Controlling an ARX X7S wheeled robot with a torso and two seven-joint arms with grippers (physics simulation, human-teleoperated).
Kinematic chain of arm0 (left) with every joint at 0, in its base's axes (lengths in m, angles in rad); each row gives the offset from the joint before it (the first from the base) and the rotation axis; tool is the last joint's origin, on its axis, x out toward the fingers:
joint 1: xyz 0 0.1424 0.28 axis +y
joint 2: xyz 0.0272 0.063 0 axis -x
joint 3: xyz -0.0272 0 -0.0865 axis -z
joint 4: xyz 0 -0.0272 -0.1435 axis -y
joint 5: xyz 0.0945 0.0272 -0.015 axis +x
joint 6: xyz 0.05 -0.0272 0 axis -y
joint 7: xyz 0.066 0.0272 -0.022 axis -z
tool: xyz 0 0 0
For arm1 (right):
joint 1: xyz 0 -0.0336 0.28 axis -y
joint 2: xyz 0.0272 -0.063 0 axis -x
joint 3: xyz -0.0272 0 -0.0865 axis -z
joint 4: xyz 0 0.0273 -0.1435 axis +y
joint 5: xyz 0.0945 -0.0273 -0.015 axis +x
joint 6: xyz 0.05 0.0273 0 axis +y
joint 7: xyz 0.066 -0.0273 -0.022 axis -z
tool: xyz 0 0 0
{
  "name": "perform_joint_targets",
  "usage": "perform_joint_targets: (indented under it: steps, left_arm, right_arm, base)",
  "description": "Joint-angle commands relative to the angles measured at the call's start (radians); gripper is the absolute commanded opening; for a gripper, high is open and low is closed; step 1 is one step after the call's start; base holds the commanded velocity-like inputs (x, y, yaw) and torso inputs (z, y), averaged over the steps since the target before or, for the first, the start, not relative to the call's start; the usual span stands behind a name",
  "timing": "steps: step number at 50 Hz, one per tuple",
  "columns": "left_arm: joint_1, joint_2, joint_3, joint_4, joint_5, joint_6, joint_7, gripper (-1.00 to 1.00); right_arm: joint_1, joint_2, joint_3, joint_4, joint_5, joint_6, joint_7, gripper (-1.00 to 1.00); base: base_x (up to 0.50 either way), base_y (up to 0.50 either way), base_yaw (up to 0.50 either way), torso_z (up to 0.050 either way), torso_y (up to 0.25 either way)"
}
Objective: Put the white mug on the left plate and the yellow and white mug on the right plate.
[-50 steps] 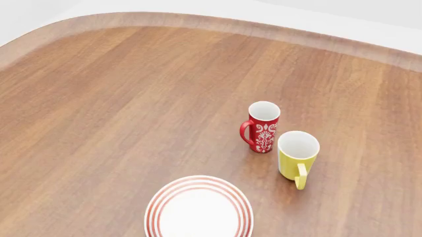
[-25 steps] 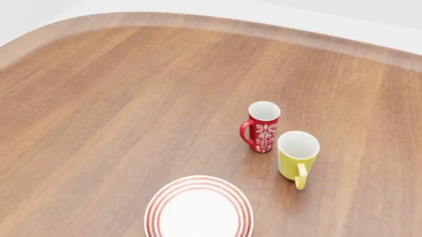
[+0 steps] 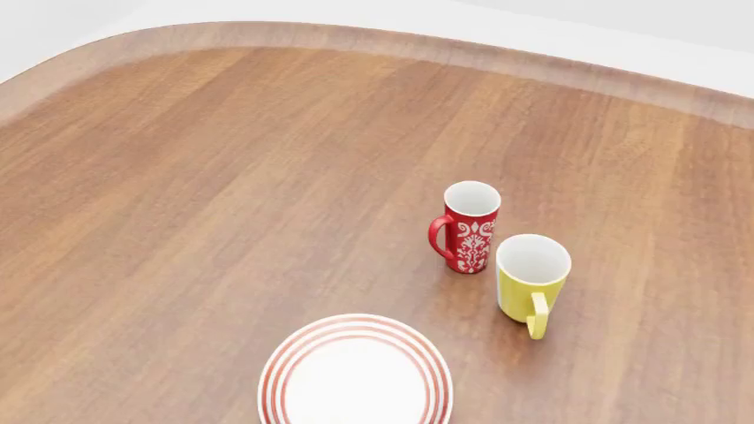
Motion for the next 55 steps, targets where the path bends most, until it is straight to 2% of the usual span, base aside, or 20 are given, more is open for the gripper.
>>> perform_joint_targets:
  steps: [1,55]
  left_arm:
    - [0.003,-0.001,0.002,-0.005,-0.003,0.008,-0.002,1.00]
    - [0.020,-0.013,0.009,-0.006,-0.015,0.044,-0.011,1.00]
  right_arm:
    - [0.049,-0.025,-0.062,0.070,-0.023,0.002,-0.036,1.00]
    - [0.196,-0.164,-0.198,0.485,-0.096,-0.109,-0.147,1.00]
  base:
    - [0.00,0.00,0.00,0.000,0.000]
    - [0.00,0.00,0.00,0.000,0.000]
